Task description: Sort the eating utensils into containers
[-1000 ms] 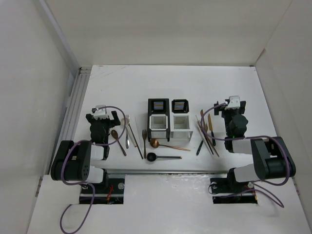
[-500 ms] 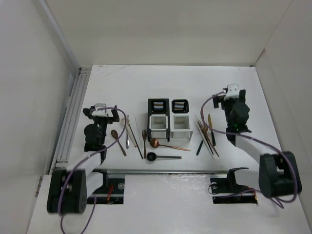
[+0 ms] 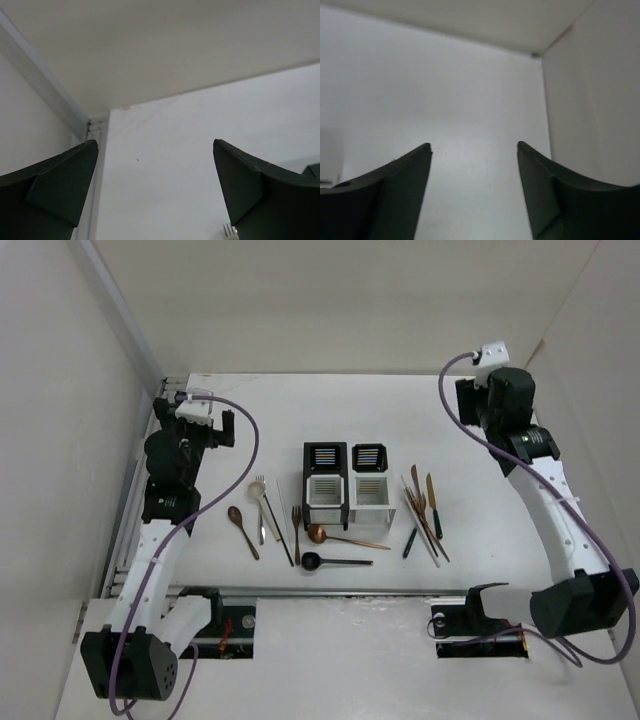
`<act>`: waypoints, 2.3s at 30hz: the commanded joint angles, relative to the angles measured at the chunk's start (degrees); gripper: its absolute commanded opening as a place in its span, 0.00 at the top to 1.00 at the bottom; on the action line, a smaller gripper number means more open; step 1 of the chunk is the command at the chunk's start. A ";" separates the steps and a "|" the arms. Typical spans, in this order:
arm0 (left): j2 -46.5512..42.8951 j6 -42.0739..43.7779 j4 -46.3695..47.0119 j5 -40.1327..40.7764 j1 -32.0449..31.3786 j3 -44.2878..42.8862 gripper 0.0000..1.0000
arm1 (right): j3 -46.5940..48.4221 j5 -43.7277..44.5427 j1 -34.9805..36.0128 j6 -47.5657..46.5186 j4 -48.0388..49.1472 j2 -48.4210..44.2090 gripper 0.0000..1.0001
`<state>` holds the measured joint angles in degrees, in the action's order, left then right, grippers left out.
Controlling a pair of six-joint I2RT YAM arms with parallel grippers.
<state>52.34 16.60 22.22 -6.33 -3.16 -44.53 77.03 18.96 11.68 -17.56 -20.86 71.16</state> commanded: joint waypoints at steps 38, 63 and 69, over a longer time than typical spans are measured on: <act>-3.03 -17.30 -7.72 3.42 0.87 6.21 0.00 | -20.43 -15.63 -2.54 25.03 -17.46 25.00 0.97; -2.50 -17.83 -7.01 1.14 1.40 7.80 0.00 | -16.30 -0.41 22.24 30.92 29.82 3.45 1.00; -2.50 -19.06 -7.54 1.14 1.40 7.80 0.00 | -16.91 -2.00 22.77 32.42 31.06 9.08 1.00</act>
<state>50.76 -1.04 12.60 -4.49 -2.11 -36.97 60.29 17.17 34.22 12.80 4.78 80.38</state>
